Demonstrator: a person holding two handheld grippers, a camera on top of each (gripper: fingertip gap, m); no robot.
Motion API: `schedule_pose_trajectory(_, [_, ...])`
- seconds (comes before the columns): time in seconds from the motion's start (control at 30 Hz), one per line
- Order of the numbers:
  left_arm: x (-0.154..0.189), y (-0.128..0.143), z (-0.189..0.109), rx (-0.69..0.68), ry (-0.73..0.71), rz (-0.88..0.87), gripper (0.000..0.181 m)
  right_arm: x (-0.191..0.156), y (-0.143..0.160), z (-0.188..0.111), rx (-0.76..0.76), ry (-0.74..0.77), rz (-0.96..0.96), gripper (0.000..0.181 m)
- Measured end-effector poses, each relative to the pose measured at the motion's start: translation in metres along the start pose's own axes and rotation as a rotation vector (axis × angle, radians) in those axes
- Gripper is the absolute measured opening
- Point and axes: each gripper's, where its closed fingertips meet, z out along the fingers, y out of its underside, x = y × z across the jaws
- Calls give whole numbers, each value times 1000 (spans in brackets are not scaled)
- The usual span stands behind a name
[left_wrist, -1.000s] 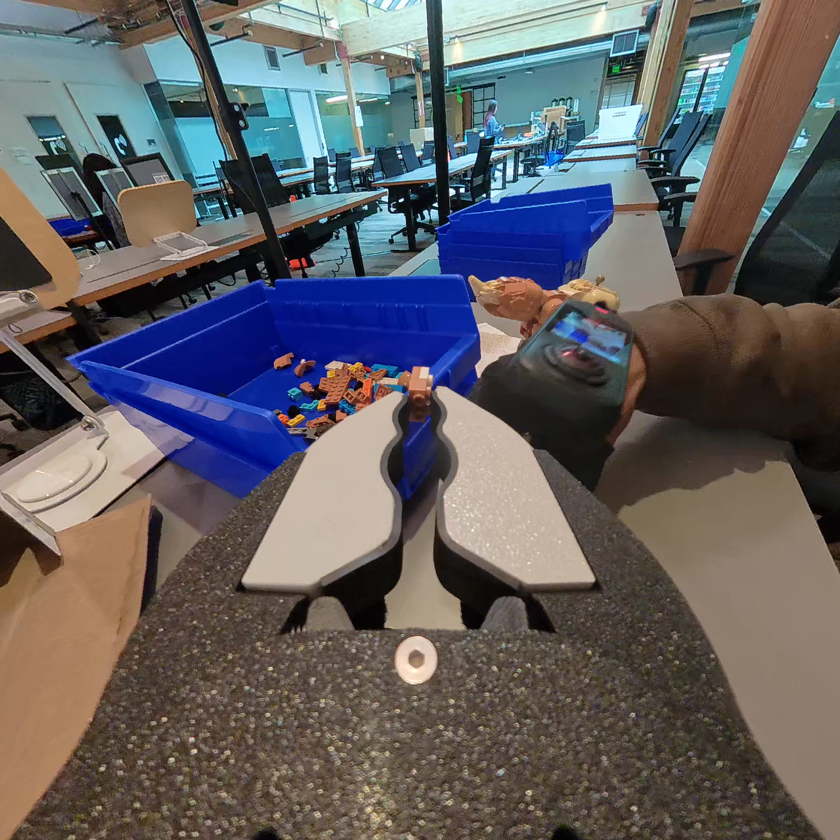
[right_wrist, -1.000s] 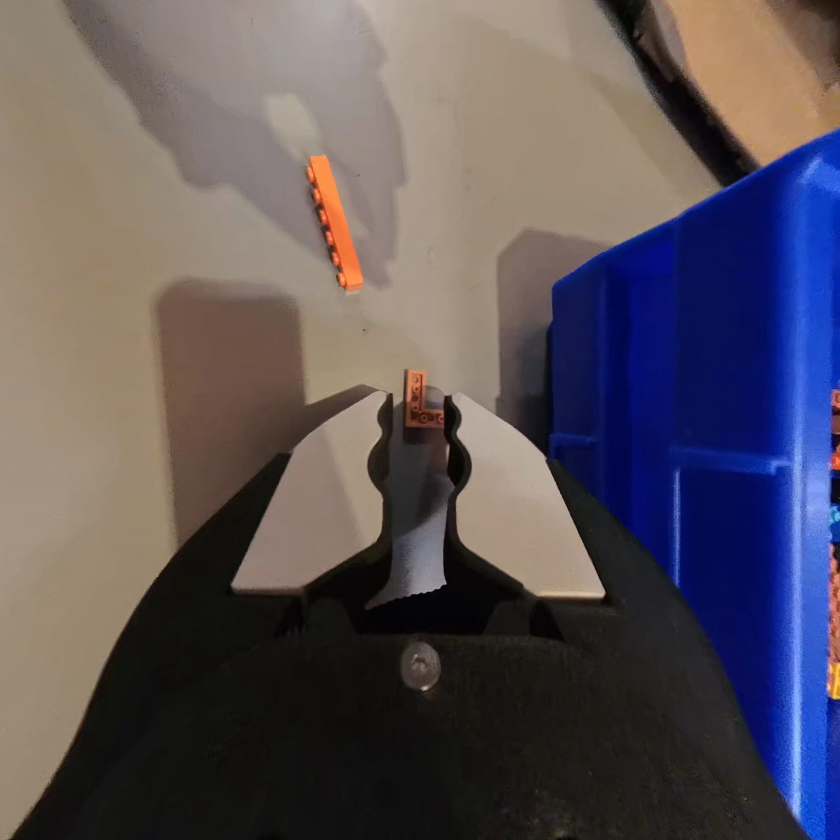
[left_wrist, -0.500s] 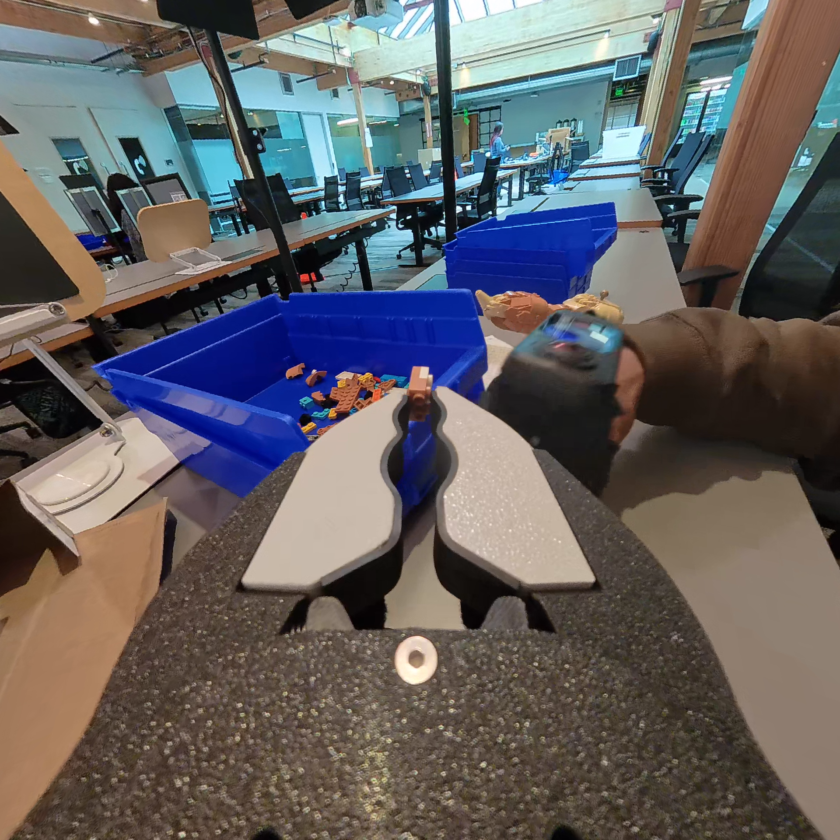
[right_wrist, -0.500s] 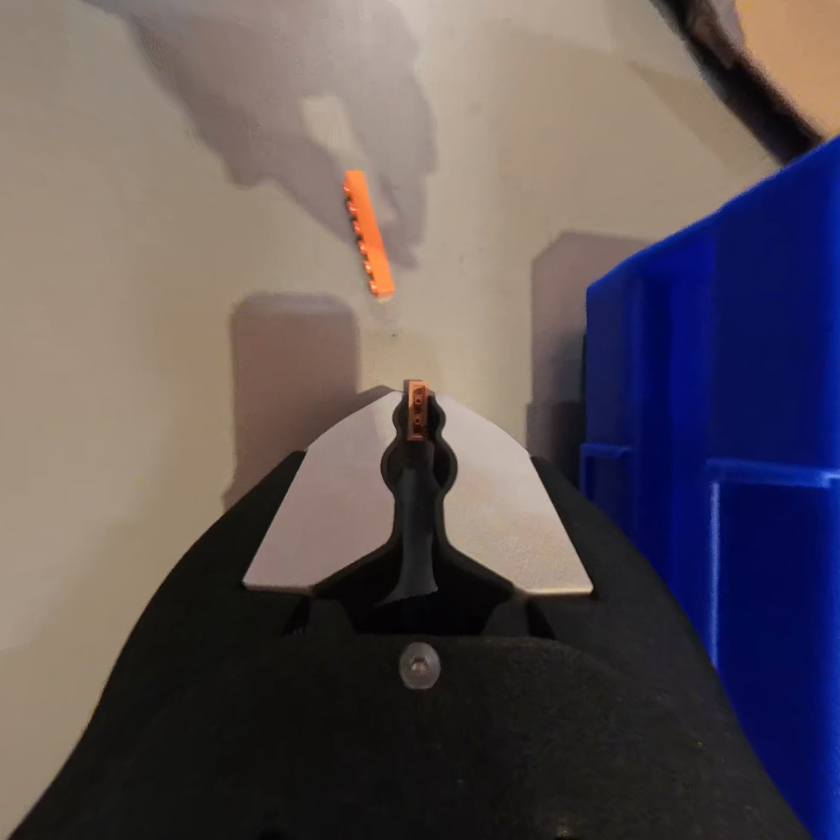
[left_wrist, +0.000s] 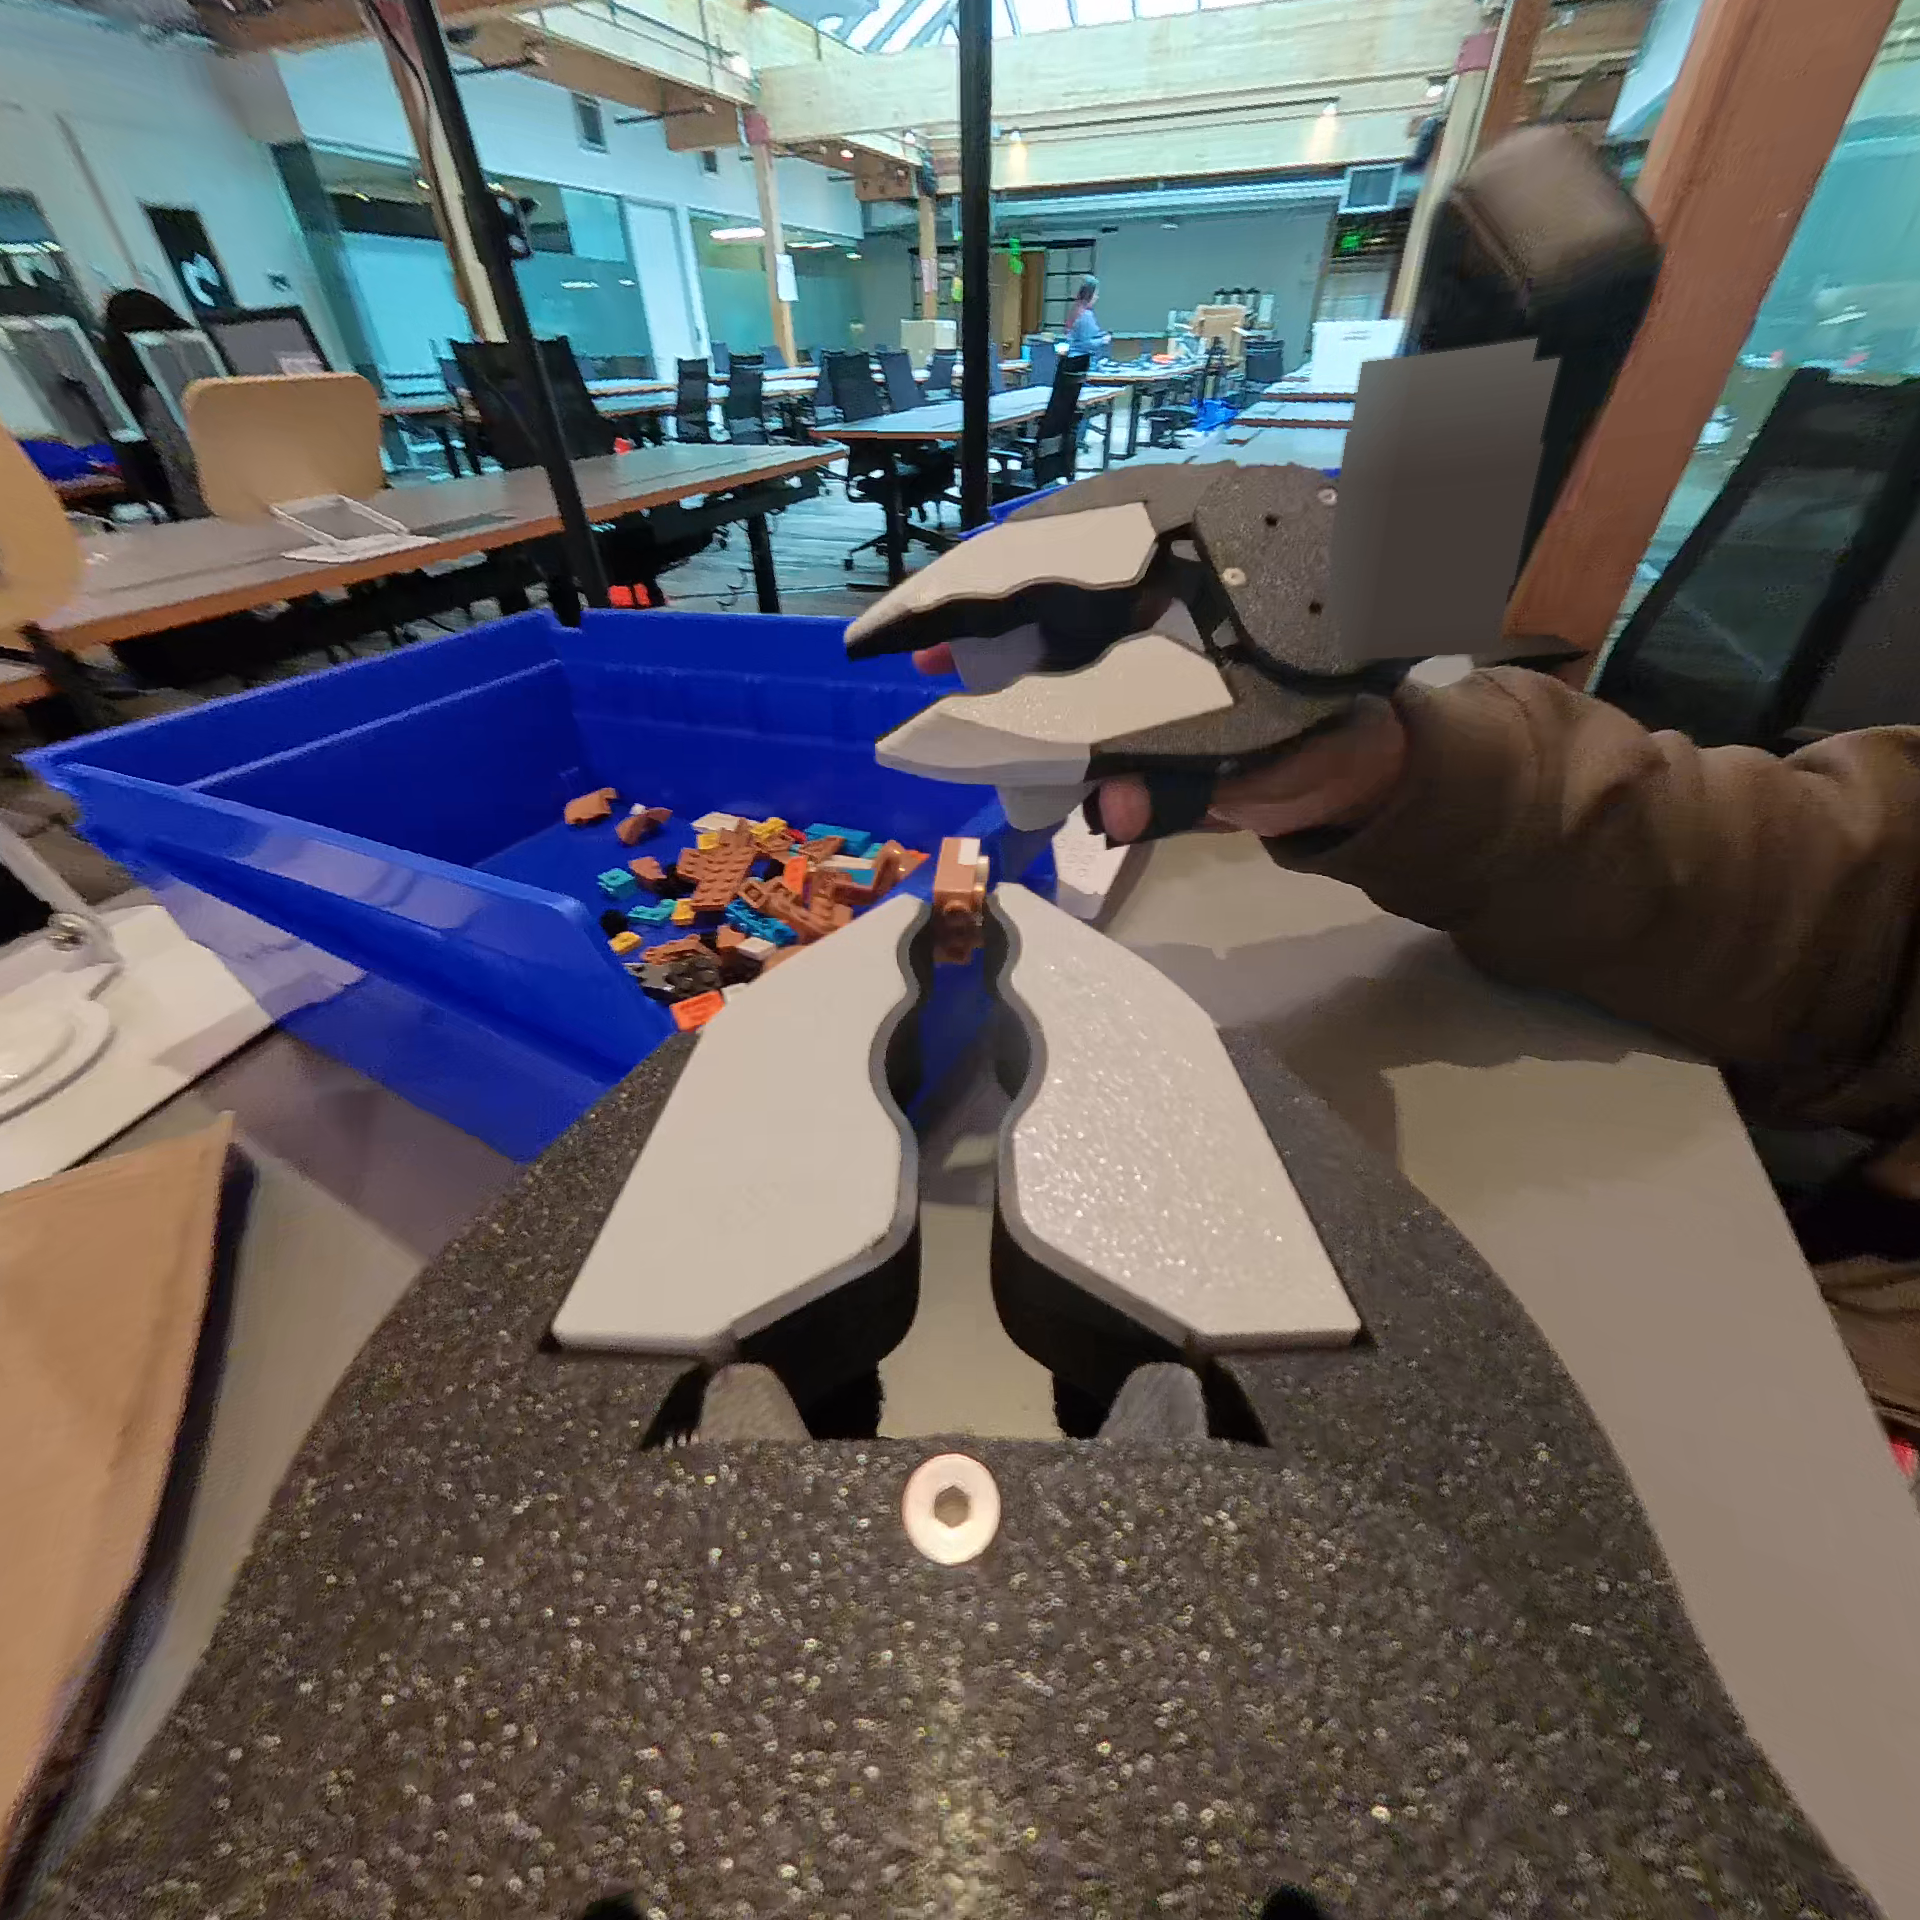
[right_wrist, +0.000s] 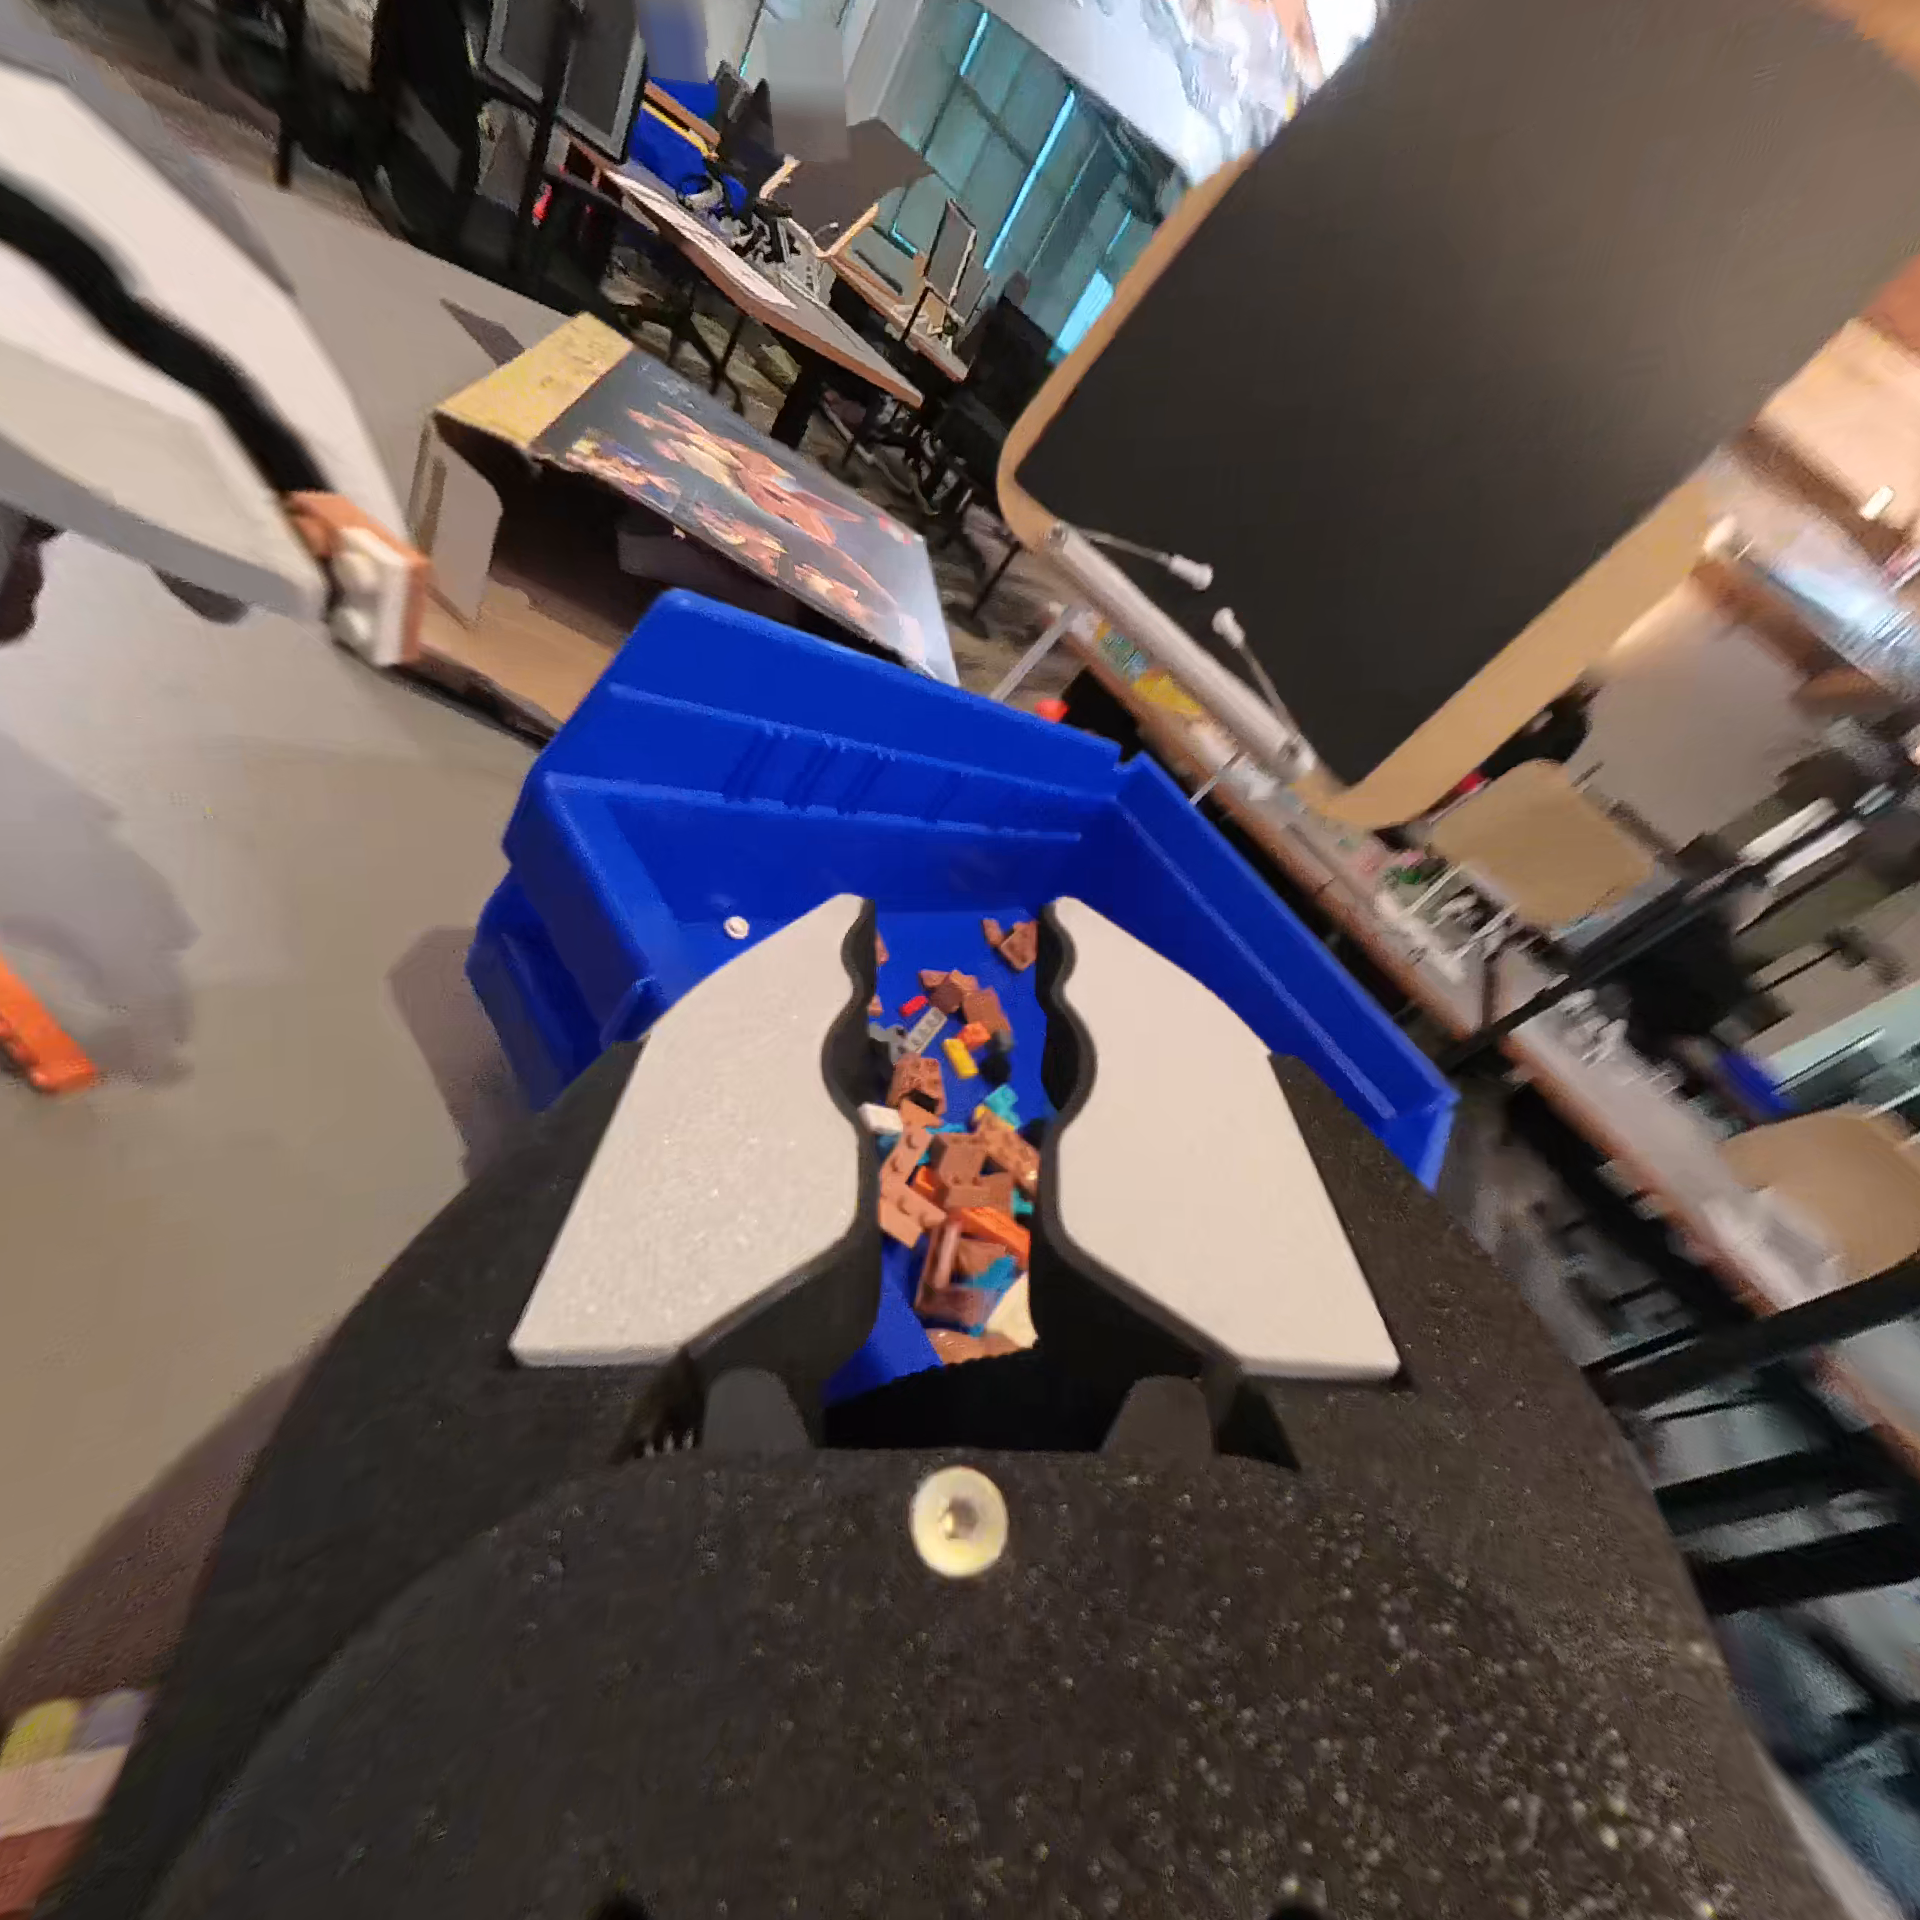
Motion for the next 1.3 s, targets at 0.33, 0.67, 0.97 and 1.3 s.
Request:
schedule_pose_trajectory(0.33, [15,9,7,-13,105,-85,8,-68,-39,-21,198,6,-622,33])
schedule_pose_trajectory(0.67, [28,14,12,-52,149,-81,9,-87,-38,-21,197,98,-921,23])
schedule_pose_trajectory(0.97, [36,17,8,-110,164,82,9,-94,-36,-26,196,0,-877,17])
schedule_pose_trajectory(1.3, [44,23,7,-204,145,308,10,-103,-31,-35,175,-178,-736,17])
